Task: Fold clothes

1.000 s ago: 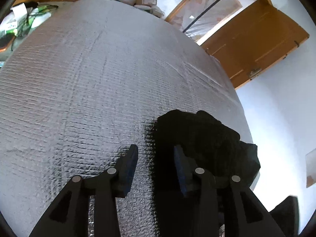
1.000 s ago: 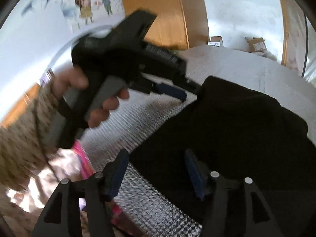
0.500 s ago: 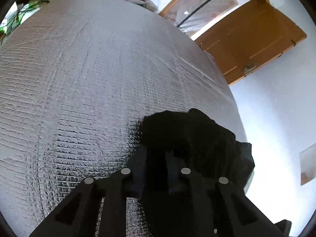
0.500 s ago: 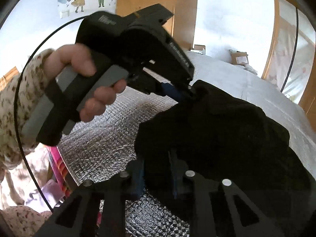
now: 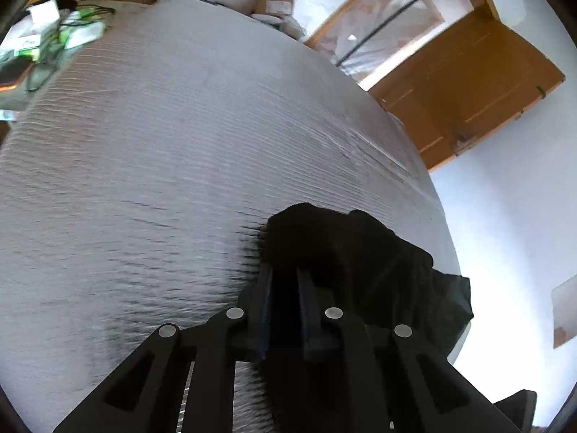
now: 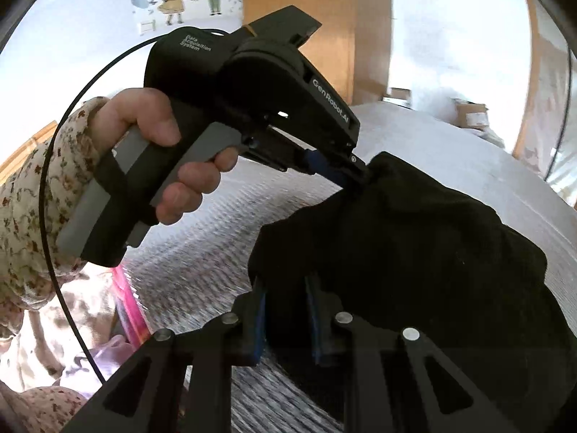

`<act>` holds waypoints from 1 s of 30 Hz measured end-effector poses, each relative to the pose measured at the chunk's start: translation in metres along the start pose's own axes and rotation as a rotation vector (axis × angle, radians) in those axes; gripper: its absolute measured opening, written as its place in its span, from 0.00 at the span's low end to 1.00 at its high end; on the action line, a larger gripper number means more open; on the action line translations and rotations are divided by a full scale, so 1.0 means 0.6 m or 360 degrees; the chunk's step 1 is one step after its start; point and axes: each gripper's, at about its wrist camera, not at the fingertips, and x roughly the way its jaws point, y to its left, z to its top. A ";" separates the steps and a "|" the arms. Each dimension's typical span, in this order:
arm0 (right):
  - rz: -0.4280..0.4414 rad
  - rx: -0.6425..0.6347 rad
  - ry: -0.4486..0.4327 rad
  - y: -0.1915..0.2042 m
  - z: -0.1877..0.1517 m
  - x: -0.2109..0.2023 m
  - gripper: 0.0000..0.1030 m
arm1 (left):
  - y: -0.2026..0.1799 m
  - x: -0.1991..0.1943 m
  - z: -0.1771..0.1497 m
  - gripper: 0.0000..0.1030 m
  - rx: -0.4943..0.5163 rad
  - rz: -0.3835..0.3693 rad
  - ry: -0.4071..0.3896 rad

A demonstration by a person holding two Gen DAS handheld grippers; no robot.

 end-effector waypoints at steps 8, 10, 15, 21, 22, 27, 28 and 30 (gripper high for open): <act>0.0173 -0.0033 0.0008 0.049 0.025 0.025 0.19 | 0.070 -0.064 -0.008 0.05 -0.0134 0.0106 -0.0096; 0.0199 -0.0047 0.0012 0.056 0.029 0.030 0.19 | 0.073 -0.072 -0.009 0.05 -0.0130 0.0127 -0.0100; 0.0239 -0.0049 0.0028 0.055 0.038 0.045 0.19 | 0.061 -0.068 -0.006 0.04 -0.0105 0.0185 -0.0135; 0.0290 -0.0003 0.0042 0.024 0.055 0.053 0.25 | 0.037 -0.104 -0.004 0.08 -0.0046 0.0216 -0.0216; 0.0306 0.0003 0.0034 0.023 0.056 0.047 0.26 | 0.032 -0.111 -0.003 0.08 -0.0036 0.0226 -0.0232; 0.0310 0.0045 -0.0073 -0.003 0.055 -0.009 0.33 | -0.008 -0.128 -0.006 0.18 0.0040 0.0272 -0.0284; 0.0297 0.0076 -0.0094 -0.013 0.053 -0.021 0.33 | -0.015 -0.127 -0.007 0.18 0.0056 0.0271 -0.0295; 0.0262 0.0162 -0.0130 -0.042 0.044 -0.052 0.33 | -0.034 -0.128 -0.010 0.18 0.0089 0.0262 -0.0323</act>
